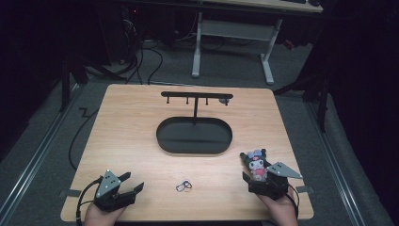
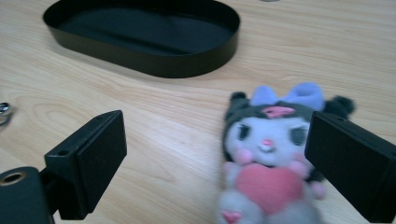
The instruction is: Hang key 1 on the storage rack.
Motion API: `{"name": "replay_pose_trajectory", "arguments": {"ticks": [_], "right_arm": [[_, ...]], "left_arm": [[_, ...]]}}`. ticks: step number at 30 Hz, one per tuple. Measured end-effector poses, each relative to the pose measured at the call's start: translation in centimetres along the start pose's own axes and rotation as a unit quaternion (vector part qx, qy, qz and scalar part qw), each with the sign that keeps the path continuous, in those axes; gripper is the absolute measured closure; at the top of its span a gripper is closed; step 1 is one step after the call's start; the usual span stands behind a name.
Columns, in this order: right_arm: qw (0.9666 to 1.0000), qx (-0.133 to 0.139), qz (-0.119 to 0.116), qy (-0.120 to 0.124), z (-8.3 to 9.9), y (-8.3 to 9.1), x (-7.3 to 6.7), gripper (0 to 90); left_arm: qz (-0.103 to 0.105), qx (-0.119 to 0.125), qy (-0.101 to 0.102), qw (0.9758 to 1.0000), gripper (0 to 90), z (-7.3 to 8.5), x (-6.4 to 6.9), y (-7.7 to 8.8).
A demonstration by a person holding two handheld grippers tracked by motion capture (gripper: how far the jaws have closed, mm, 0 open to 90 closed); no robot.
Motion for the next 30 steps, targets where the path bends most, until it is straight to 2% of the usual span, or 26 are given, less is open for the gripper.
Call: {"name": "replay_pose_trajectory", "arguments": {"ticks": [1,2,3,4,7,10,12,18,22,23,28,30], "right_arm": [[1.0000,-0.002,-0.006,0.003,-0.2,-0.2,-0.6,5.5],[1.0000,-0.002,-0.006,0.003,-0.2,-0.2,-0.6,5.5],[0.9998,-0.005,-0.013,0.012,-0.4,-0.6,-1.5,5.6],[0.9997,-0.006,-0.015,0.017,-0.5,-0.7,-1.8,5.7],[0.9991,-0.025,-0.027,0.021,-0.9,-1.4,-2.9,5.8],[0.9983,-0.042,-0.028,0.031,-1.3,-1.9,-3.5,5.9],[0.9976,-0.050,-0.037,0.031,-1.5,-2.1,-3.9,6.7],[0.9957,-0.073,-0.036,0.043,-2.0,-2.0,-4.9,14.9],[0.9943,-0.087,-0.038,0.049,-2.1,-2.1,-5.2,16.6],[0.9926,-0.101,-0.044,0.050,-2.0,-2.4,-5.5,18.3],[0.9898,-0.122,-0.056,0.048,-1.7,-3.0,-5.6,20.7],[0.9874,-0.137,-0.060,0.052,-1.5,-3.4,-5.9,21.3]], "left_arm": [[0.003,-0.001,-0.001,1.0000,35.6,-0.1,0.0,0.0],[0.003,-0.001,-0.001,1.0000,35.9,-0.1,0.0,0.0],[0.007,-0.001,-0.003,1.0000,35.9,-0.1,0.0,-0.1],[0.009,-0.003,-0.004,0.9999,35.9,-0.1,0.0,-0.2],[0.012,-0.007,-0.008,0.9999,35.8,0.0,0.1,-0.5],[0.011,-0.009,-0.017,0.9998,35.6,0.1,0.2,-0.6],[0.013,-0.009,-0.020,0.9997,35.4,0.2,0.2,-0.5],[0.024,-0.002,-0.023,0.9994,35.4,0.1,0.3,-0.4],[0.025,-0.001,-0.028,0.9993,35.1,0.0,0.3,-0.4],[0.025,-0.001,-0.030,0.9992,35.0,-0.1,0.3,-0.4],[0.026,-0.001,-0.031,0.9992,34.9,-0.1,0.4,-0.4],[0.026,-0.002,-0.032,0.9991,34.9,0.0,0.5,-0.4]]}}
Point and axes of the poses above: each handheld gripper's, and its own axes: y roughly backward along the jaws, z roughly out of its underside, x roughly to its right, the point moved 7 cm from there along -y, roughly forward along the jaws, and after that the axes turned 5 degrees about -x, right-handed, at the moved point
